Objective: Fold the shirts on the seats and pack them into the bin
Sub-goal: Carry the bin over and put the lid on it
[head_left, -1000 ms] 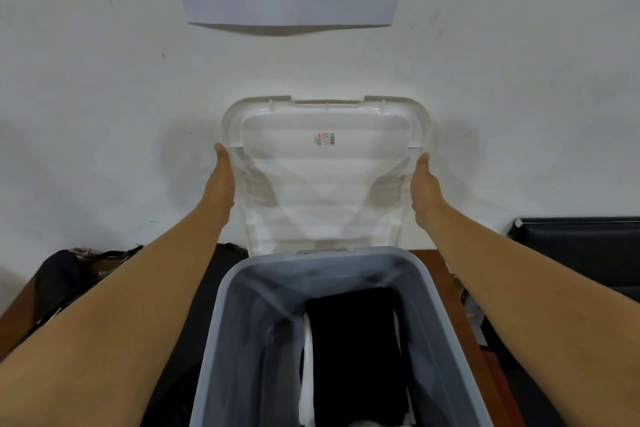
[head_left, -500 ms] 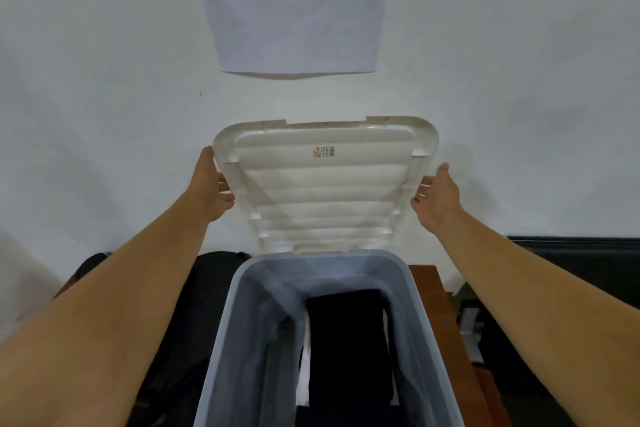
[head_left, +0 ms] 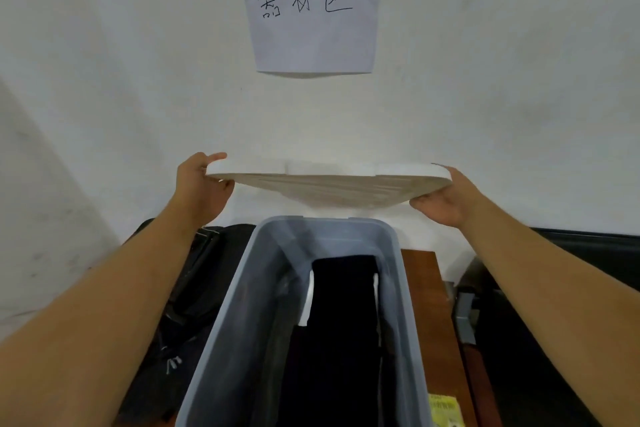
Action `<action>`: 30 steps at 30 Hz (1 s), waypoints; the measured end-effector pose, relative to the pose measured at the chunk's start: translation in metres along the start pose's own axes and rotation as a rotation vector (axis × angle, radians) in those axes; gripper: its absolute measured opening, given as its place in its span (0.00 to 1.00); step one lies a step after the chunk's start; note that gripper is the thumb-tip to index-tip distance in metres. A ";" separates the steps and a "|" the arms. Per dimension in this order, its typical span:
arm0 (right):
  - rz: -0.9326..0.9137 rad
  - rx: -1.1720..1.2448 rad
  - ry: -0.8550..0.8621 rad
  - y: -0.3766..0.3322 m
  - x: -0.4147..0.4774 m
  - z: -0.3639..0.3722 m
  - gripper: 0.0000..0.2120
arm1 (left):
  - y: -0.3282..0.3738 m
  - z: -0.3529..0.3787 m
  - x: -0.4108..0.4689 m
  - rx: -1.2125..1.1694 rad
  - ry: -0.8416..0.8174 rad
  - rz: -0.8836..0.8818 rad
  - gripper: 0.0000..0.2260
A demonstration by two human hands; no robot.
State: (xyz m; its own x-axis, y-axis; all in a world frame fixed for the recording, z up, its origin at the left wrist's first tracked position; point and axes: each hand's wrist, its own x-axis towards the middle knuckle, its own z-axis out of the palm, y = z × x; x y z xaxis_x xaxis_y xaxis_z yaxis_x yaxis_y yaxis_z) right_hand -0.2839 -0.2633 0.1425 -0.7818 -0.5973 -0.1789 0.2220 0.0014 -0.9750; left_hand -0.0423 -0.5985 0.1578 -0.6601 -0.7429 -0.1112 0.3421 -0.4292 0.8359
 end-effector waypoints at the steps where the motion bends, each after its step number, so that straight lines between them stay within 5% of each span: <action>1: 0.041 -0.146 -0.012 -0.001 -0.009 -0.001 0.10 | 0.001 -0.003 -0.012 -0.008 0.018 -0.006 0.12; 3: 0.091 -0.319 0.036 -0.001 -0.026 -0.003 0.11 | 0.002 -0.011 -0.035 -0.032 0.028 -0.032 0.14; 6: 0.094 -0.119 -0.020 0.014 -0.055 0.003 0.06 | 0.002 -0.021 -0.066 0.074 0.006 -0.079 0.04; 8: 0.127 -0.003 0.027 0.029 -0.078 0.014 0.04 | 0.000 -0.035 -0.081 0.316 -0.054 -0.147 0.07; 12: -0.016 -0.290 0.097 0.071 -0.116 0.028 0.07 | -0.008 -0.075 -0.103 0.619 -0.167 -0.335 0.09; 14: -0.026 -0.385 0.171 0.093 -0.128 0.030 0.20 | -0.017 -0.098 -0.112 0.623 -0.173 -0.403 0.10; 15: -0.014 -0.400 0.226 0.104 -0.137 0.036 0.23 | -0.025 -0.110 -0.116 0.654 -0.176 -0.392 0.11; 17: 0.033 -0.404 0.290 0.128 -0.154 0.046 0.11 | -0.044 -0.130 -0.127 0.782 -0.238 -0.309 0.13; 20: 0.109 -0.336 0.368 0.162 -0.180 0.055 0.06 | -0.071 -0.160 -0.140 0.848 -0.262 -0.253 0.18; 30: 0.099 -0.357 0.429 0.198 -0.223 0.064 0.12 | -0.137 -0.210 -0.186 0.782 -0.209 -0.281 0.21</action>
State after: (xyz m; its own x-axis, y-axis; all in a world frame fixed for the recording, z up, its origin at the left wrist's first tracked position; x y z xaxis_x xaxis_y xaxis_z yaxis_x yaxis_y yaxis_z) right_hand -0.0277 -0.1813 -0.0018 -0.9506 -0.2012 -0.2364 0.1538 0.3564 -0.9216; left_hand 0.1740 -0.5095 -0.0487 -0.7871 -0.5194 -0.3327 -0.3617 -0.0481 0.9310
